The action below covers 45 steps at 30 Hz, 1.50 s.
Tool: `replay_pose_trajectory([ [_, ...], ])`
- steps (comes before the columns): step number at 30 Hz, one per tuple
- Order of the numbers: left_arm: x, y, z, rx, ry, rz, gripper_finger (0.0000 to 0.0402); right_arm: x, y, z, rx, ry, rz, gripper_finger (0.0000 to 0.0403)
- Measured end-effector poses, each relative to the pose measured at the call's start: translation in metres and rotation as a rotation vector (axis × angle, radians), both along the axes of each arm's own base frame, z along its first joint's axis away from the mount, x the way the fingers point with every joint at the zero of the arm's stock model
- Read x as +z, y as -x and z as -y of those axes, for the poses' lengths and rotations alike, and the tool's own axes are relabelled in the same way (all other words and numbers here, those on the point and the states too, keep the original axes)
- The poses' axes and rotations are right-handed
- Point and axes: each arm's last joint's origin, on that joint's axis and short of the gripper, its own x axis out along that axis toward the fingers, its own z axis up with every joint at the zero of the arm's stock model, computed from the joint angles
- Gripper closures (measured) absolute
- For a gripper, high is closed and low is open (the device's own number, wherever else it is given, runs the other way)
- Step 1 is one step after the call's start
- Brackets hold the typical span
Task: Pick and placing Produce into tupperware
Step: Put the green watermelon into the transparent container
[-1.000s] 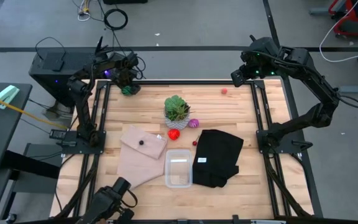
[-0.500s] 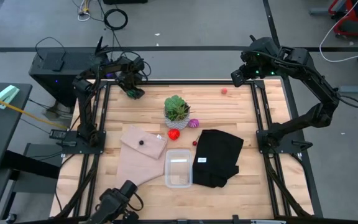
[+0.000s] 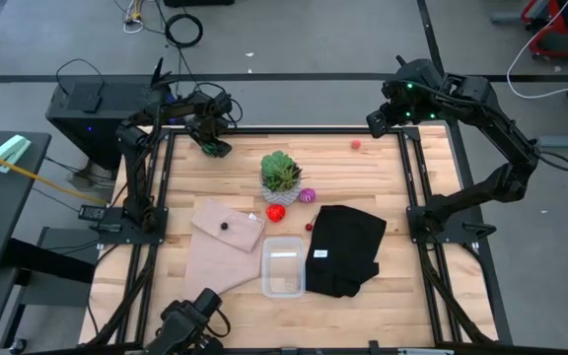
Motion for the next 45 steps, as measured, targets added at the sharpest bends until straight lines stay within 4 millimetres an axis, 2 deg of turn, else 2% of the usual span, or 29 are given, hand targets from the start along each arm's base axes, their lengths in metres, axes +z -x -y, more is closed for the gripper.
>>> replay_pose_trajectory([
  [5,0.007,-0.001,0.002,0.002,-0.018,0.012,0.0103,0.0,0.0,0.0,0.001,0.001,-0.001,0.0389],
  [10,0.029,-0.001,0.006,-0.001,-0.056,0.065,0.0097,0.0,0.0,0.0,0.009,0.005,-0.006,0.0389],
  [16,0.071,-0.006,0.023,0.024,-0.068,0.259,0.0104,0.0,0.0,0.0,0.014,0.009,-0.009,0.0389],
  [21,0.12,-0.019,0.045,-0.027,-0.1,0.455,0.0103,0.0,0.0,0.0,0.014,0.009,-0.009,0.0389],
  [28,0.2,-0.053,0.093,-0.162,-0.182,0.705,0.0105,0.0,0.0,0.0,0.019,0.012,-0.012,0.0389],
  [33,0.25,-0.084,0.14,-0.296,-0.204,0.862,0.0103,0.0,0.0,0.0,0.019,0.012,-0.012,0.0389],
  [36,0.273,-0.103,0.17,-0.385,-0.217,0.976,0.0104,0.0,0.0,0.0,0.019,0.012,-0.012,0.0389],
  [40,0.285,-0.12,0.204,-0.468,-0.244,1.058,0.0103,0.0,0.0,0.0,0.019,0.012,-0.013,0.0389],
  [45,0.277,-0.137,0.236,-0.518,-0.243,1.028,0.0104,0.0,0.0,0.0,0.031,0.02,-0.02,0.0389],
])
